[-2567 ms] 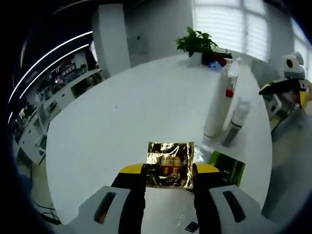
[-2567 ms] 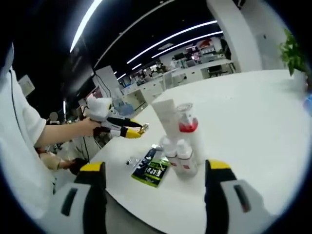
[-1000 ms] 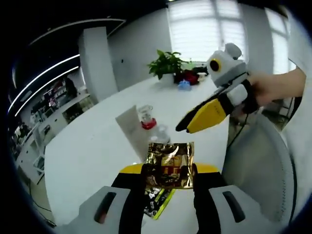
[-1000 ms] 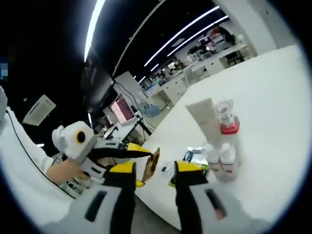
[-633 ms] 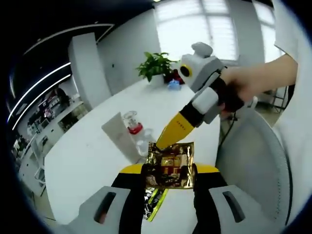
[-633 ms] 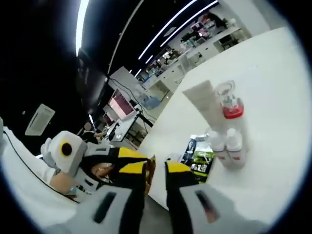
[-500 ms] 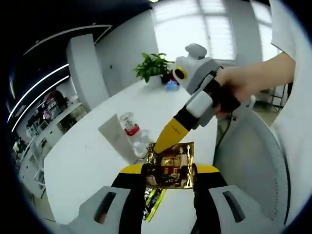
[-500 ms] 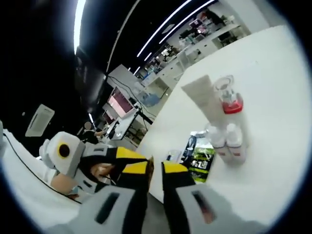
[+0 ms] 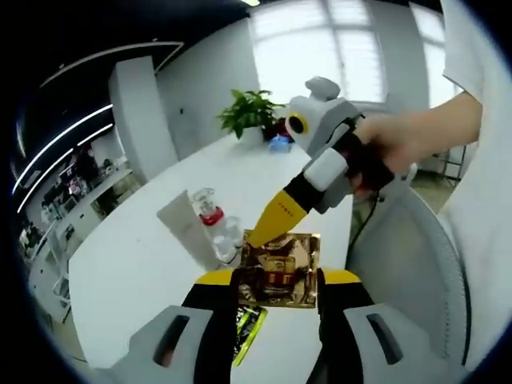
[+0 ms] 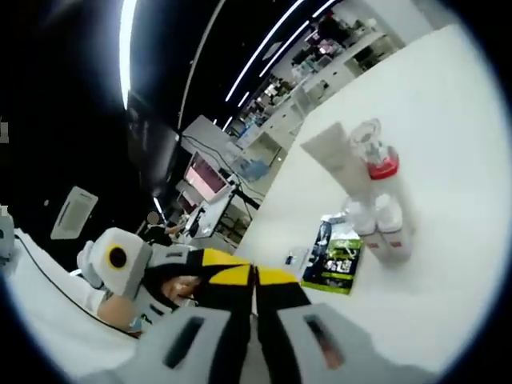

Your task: Arrange the skincare products in the storage area until every visible bottle or jar stands upright without overlapping.

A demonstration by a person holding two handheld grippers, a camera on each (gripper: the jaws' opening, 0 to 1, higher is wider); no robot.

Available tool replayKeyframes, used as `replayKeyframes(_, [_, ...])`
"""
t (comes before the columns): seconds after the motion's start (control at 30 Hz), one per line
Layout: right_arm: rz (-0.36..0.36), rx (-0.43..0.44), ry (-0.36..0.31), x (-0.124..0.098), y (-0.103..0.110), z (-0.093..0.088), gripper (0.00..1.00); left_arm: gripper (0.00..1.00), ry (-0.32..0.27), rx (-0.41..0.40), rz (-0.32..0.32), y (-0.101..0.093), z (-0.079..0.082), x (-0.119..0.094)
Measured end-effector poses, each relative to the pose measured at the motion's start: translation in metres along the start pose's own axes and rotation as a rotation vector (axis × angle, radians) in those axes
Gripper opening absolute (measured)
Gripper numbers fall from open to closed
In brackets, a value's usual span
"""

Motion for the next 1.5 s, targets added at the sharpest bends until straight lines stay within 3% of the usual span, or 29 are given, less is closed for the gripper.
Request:
replayKeyframes(0.1, [-0.004,0.003,-0.041,-0.004,0.0,0.004,0.01,0.47,-0.041,-0.095,0.005,0.002,0.001,-0.002])
replayKeyframes(0.3, [0.01,0.035,-0.158,-0.012,0.002,0.008,0.01,0.51,-0.171,-0.422,0.046,0.012,-0.001,-0.014])
replayKeyframes(0.43, [0.037,0.062,-0.227,-0.015,0.006,0.008,0.01,0.51,-0.212,-0.514,0.042,0.011,-0.003,-0.021])
replayKeyframes(0.57, [0.079,0.095,-0.307,-0.015,0.014,0.011,0.01,0.54,-0.301,-0.692,0.001,0.007,-0.002,-0.026])
replayKeyframes(0.73, [0.137,0.137,-0.384,-0.01,0.023,0.014,0.01,0.55,-0.382,-0.807,-0.032,0.003,0.003,-0.026])
replayKeyframes(0.87, [0.176,0.173,-0.414,-0.006,0.03,0.012,0.01,0.52,-0.445,-0.865,-0.062,0.0,0.009,-0.026])
replayKeyframes(0.97, [0.197,0.187,-0.436,-0.004,0.032,0.008,0.01,0.48,-0.448,-0.876,-0.061,-0.001,0.007,-0.024])
replayKeyframes(1.13, [0.201,0.177,-0.473,-0.006,0.035,0.006,0.01,0.25,-0.505,-0.958,-0.105,-0.004,0.009,-0.026])
replayKeyframes(1.3, [0.198,0.169,-0.488,-0.006,0.036,0.005,0.01,0.05,-0.512,-0.984,-0.114,-0.004,0.008,-0.028])
replayKeyframes(1.5, [0.166,0.112,-0.47,-0.006,0.037,0.004,0.01,0.0,-0.535,-1.006,-0.102,-0.001,0.009,-0.03])
Point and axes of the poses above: the point that each gripper's makers call its tool centre point, and the gripper's own axes: x roughly forward along the fingers, y roughly to its left, z roughly out of its top, the point moved 8 cm from there along -x, roughly backward along the fingers, and after that the axes turned 1 degree about z, right-handed, at the moved point
